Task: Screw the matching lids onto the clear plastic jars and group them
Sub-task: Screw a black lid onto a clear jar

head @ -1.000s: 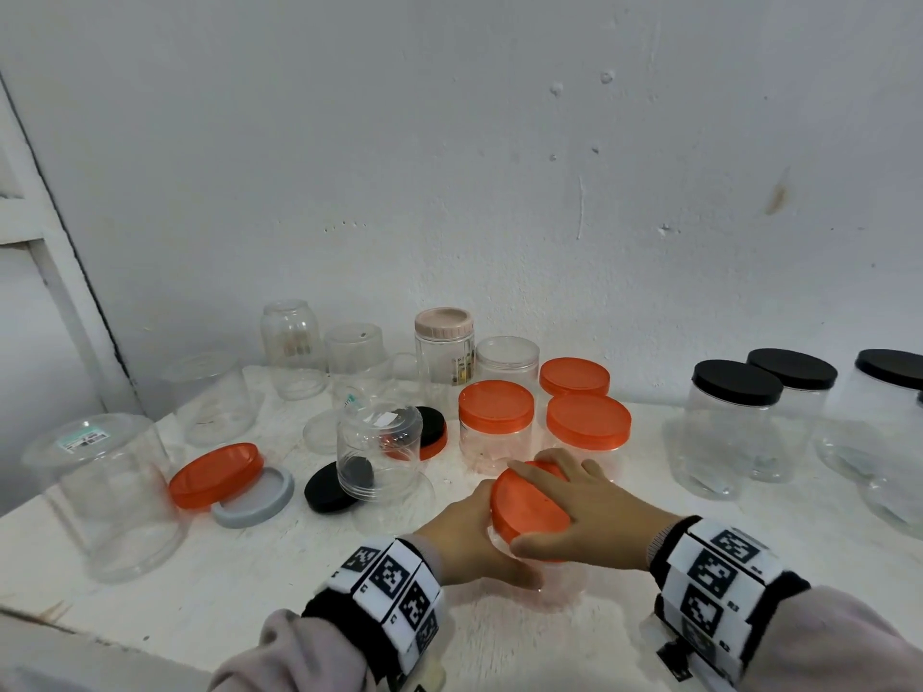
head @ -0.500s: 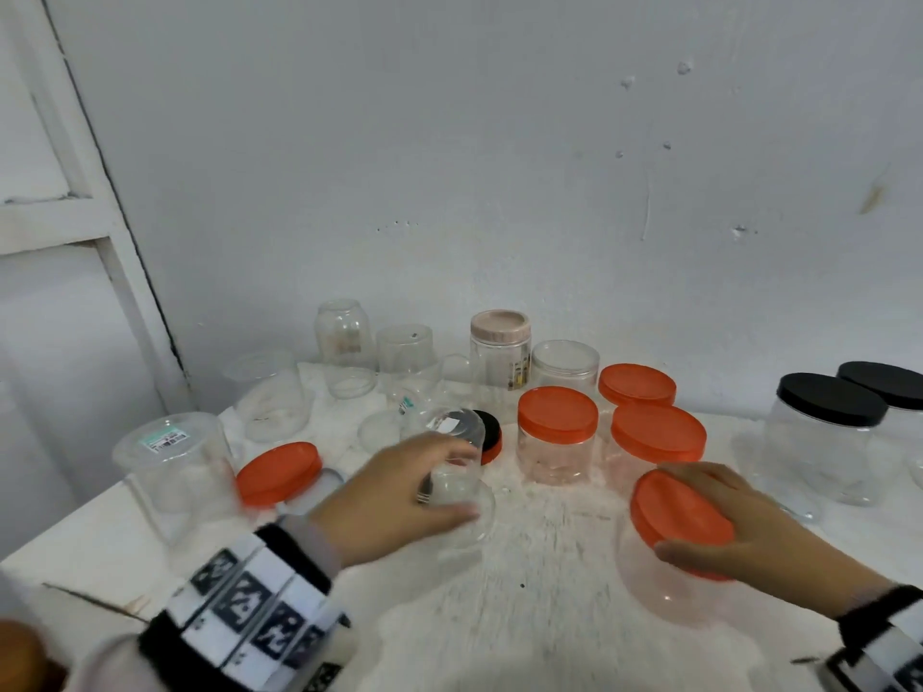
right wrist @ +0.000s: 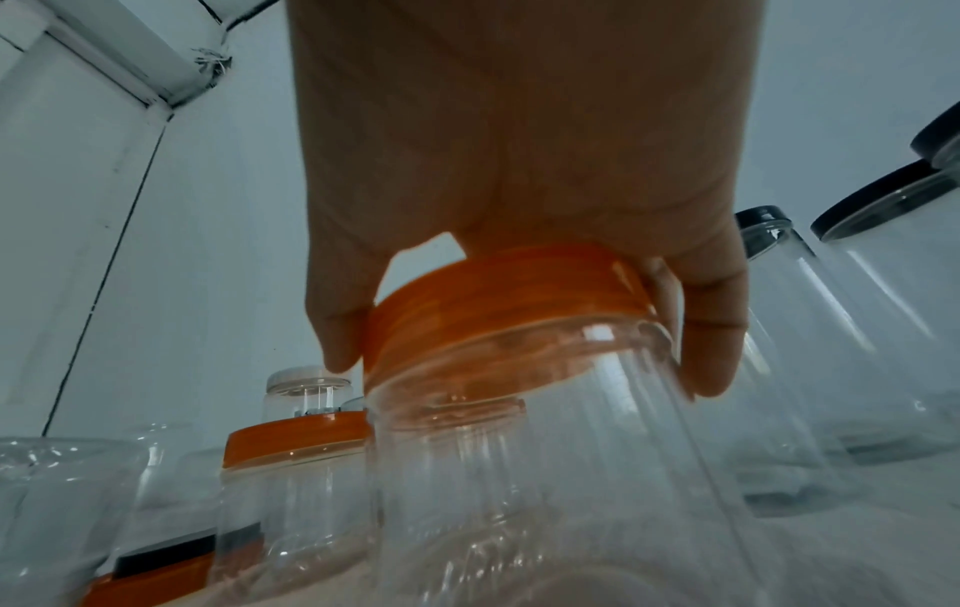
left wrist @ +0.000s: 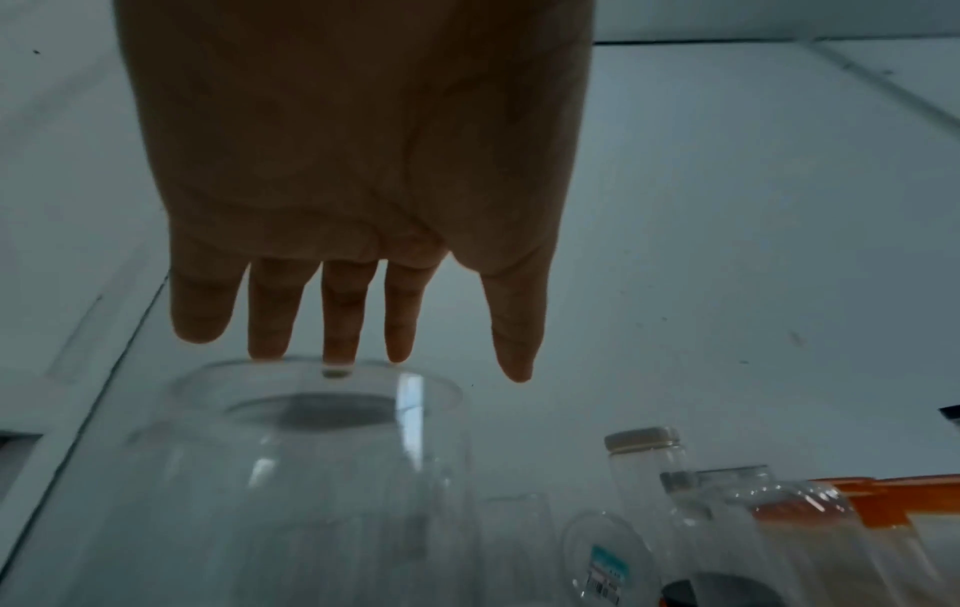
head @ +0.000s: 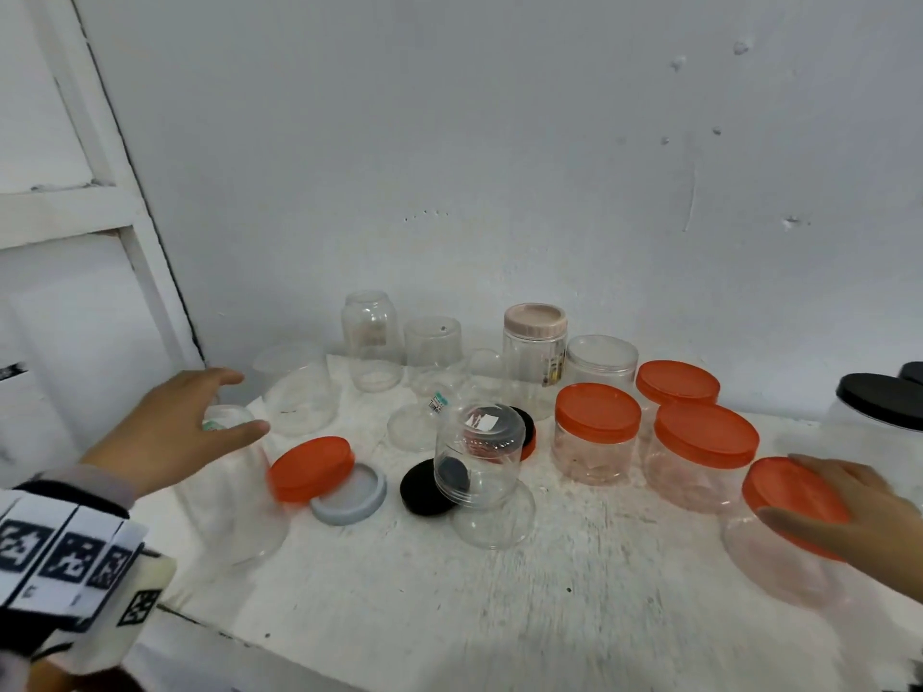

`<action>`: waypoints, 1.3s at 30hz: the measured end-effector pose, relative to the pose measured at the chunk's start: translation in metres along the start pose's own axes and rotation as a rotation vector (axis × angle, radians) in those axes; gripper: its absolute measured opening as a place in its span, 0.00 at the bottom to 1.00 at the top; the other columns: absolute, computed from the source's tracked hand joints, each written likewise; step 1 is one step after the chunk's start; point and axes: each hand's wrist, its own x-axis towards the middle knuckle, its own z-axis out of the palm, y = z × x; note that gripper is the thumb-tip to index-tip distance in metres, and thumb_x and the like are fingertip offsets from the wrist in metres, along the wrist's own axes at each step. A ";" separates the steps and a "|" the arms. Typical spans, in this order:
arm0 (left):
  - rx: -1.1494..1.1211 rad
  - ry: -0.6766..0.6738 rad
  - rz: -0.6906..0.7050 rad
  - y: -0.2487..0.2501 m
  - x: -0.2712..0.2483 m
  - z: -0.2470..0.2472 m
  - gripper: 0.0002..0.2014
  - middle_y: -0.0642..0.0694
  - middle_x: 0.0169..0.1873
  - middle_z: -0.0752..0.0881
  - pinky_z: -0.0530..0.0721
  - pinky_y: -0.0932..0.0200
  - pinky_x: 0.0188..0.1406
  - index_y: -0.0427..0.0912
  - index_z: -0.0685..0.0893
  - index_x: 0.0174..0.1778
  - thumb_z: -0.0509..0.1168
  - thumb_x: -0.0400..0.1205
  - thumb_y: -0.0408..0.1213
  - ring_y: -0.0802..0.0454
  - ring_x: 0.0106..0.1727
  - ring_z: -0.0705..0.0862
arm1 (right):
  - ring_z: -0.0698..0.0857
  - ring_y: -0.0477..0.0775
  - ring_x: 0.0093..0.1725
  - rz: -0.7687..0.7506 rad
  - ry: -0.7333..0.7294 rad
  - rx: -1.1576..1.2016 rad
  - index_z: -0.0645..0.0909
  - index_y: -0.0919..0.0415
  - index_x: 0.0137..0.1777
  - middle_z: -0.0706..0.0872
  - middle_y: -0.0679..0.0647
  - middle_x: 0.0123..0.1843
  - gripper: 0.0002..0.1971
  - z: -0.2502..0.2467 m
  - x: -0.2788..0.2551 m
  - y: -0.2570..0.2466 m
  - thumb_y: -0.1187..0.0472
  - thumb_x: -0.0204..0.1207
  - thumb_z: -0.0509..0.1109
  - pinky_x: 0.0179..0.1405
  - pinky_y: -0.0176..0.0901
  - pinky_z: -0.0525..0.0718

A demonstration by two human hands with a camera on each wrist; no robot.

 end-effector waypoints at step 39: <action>-1.006 0.027 -0.184 -0.049 -0.015 0.015 0.54 0.43 0.54 0.78 0.84 0.51 0.43 0.59 0.77 0.60 0.80 0.34 0.69 0.48 0.52 0.83 | 0.63 0.62 0.75 -0.581 -0.282 0.088 0.56 0.50 0.82 0.61 0.56 0.78 0.46 0.125 -0.022 -0.344 0.43 0.68 0.76 0.72 0.55 0.70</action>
